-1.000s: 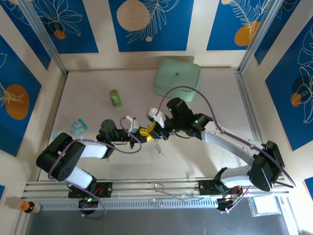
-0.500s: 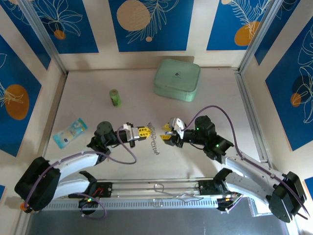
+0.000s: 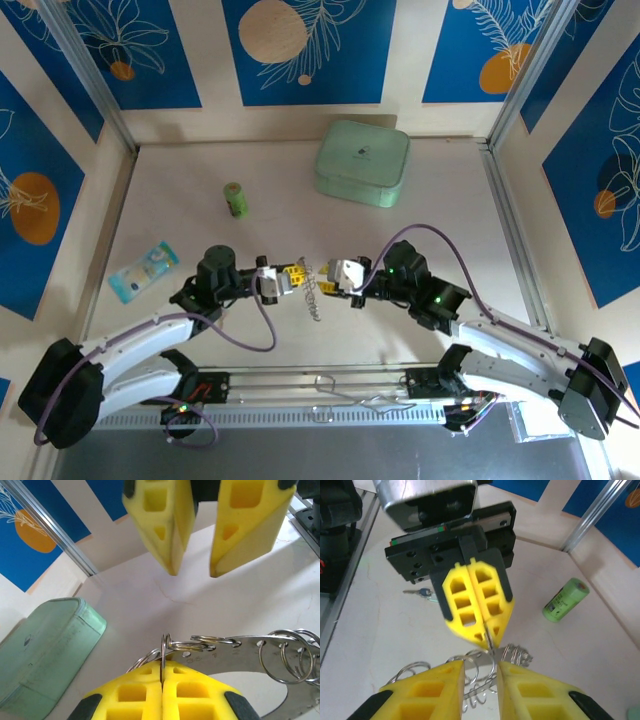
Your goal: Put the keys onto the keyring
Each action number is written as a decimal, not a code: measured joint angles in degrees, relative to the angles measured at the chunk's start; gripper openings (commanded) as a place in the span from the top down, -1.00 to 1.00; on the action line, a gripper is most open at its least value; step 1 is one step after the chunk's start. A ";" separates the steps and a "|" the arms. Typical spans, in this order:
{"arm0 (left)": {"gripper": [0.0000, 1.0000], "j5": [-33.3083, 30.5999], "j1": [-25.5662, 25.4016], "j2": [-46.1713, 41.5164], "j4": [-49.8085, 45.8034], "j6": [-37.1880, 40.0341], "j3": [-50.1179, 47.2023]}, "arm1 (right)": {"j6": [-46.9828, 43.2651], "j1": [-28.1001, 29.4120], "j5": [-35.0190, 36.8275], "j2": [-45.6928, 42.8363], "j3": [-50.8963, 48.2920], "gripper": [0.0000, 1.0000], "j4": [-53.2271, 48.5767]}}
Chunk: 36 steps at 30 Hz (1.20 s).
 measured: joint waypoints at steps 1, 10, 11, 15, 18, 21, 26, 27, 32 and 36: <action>1.00 -0.15 -0.11 0.00 -2.23 -0.04 1.22 | -0.68 0.42 0.92 0.55 1.09 0.52 -0.79; 1.00 -3.67 -0.44 0.24 -19.37 -5.05 11.52 | -3.13 1.07 5.01 5.38 6.29 0.50 -7.10; 1.00 -4.39 -0.44 0.33 -21.42 -6.14 12.48 | -2.51 0.66 5.03 5.35 6.29 0.49 -7.56; 1.00 -6.51 -0.44 0.35 -27.45 -9.62 15.04 | 1.68 -2.23 4.44 5.25 6.29 0.47 -7.72; 1.00 -7.17 -0.44 0.52 -30.01 -11.19 15.80 | 4.55 -3.69 4.24 5.25 6.14 0.45 -7.65; 1.00 -7.89 -0.44 0.70 -31.56 -12.35 15.80 | 12.79 -6.29 4.52 5.44 5.60 0.39 -7.21; 1.00 -10.97 -0.48 1.31 -31.74 -15.06 15.80 | 43.04 -17.03 9.31 11.43 7.67 0.50 -13.14; 1.00 -11.72 -0.50 1.55 -31.65 -15.58 15.80 | 47.67 -18.60 9.64 13.53 8.59 0.48 -15.26; 1.00 -15.30 -0.50 2.78 -30.08 -18.91 15.50 | 63.39 -20.74 8.57 27.32 14.27 0.40 -27.52; 1.00 -17.07 -0.52 3.85 -29.66 -21.16 15.52 | 68.04 -19.19 8.20 33.64 16.55 0.37 -31.19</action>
